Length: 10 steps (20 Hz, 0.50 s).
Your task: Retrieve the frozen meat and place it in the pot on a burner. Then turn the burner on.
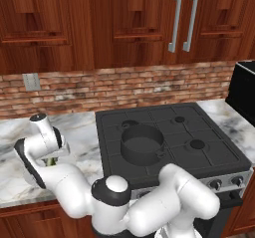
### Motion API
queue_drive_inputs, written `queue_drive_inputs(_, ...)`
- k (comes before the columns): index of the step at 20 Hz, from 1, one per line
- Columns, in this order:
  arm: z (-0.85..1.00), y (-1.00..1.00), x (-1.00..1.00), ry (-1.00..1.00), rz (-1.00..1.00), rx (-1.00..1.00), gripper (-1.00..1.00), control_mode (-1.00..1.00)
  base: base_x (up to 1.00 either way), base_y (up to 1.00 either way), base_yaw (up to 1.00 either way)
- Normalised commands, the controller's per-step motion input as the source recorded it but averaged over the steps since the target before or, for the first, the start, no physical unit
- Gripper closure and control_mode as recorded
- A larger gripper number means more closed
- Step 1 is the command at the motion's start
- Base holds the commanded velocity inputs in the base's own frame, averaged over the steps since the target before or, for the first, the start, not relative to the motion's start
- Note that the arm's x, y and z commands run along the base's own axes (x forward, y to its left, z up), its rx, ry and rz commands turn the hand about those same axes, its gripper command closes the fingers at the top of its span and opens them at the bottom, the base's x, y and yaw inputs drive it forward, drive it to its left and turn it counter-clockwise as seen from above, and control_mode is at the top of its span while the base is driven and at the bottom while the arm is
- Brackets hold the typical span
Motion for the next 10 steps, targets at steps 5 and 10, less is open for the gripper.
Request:
queue_drive_inputs(5, 0.4, -0.55, -0.45, -0.15, -0.04, 0.0, 1.0, -1.0, 0.0, 0.0, 0.0)
queue_drive_inputs(10, 0.42, -0.66, -0.67, -0.22, -0.04, 0.0, 1.0, -1.0, 0.0, 0.0, 0.0)
